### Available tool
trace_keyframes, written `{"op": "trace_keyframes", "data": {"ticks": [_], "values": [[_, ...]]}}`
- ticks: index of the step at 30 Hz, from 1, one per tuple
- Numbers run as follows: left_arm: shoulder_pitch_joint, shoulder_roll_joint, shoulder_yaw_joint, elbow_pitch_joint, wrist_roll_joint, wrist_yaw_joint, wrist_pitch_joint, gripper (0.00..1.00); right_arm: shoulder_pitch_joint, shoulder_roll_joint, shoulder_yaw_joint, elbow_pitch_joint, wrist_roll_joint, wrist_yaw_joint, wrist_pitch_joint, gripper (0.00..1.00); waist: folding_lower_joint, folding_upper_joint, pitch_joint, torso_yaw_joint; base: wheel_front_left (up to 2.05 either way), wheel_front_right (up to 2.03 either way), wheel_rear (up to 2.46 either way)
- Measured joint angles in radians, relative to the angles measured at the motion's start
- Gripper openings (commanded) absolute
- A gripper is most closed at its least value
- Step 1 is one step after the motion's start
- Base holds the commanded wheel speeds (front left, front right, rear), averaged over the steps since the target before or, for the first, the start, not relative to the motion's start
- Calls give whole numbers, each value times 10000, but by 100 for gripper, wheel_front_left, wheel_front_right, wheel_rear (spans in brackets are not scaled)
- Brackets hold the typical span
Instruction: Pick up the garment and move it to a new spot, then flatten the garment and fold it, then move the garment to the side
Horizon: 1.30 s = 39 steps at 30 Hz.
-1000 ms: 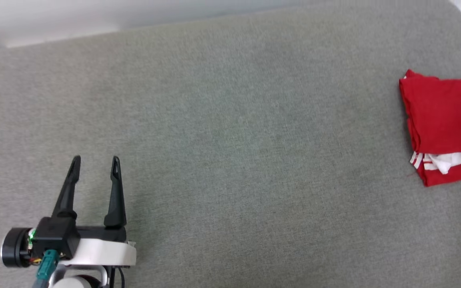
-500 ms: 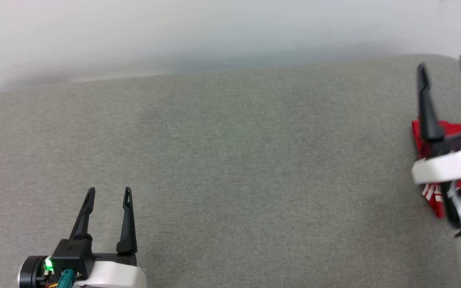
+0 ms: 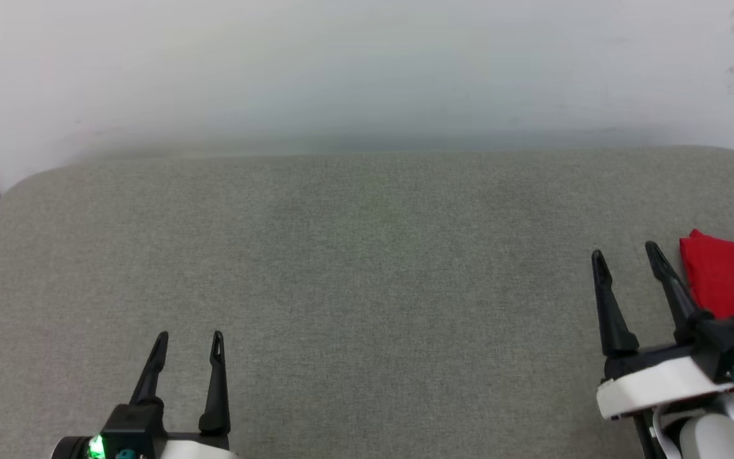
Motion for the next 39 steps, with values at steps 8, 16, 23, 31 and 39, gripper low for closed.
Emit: {"op": "trace_keyframes", "data": {"ticks": [8, 16, 23, 31, 39], "values": [[255, -4, 8, 104, -17, 15, 0, 100, 1393, 399, -562, -290, -13, 0, 0, 100, 0, 0, -251, 108, 0, 0, 0], [453, -4, -15, 155, -196, -100, 0, 100, 2316, 539, -681, -543, 54, 0, -2, 100, 1, 0, -422, 144, 0, 0, 0], [505, -4, -73, 224, -263, -159, 0, 100, 2685, 560, -813, -658, 435, 0, -2, 100, 1, 0, -558, 211, 0, 0, 0], [525, -4, -121, 293, -270, -190, 0, 100, 2902, 564, -844, -635, 639, 0, -2, 100, 1, 0, -656, 209, 0, 0, 0], [593, -10, -150, 675, -284, -188, 10, 0, 2982, 568, -792, -282, 704, 0, 33, 0, 2, 0, -668, 198, 0, 0, 0]]}}
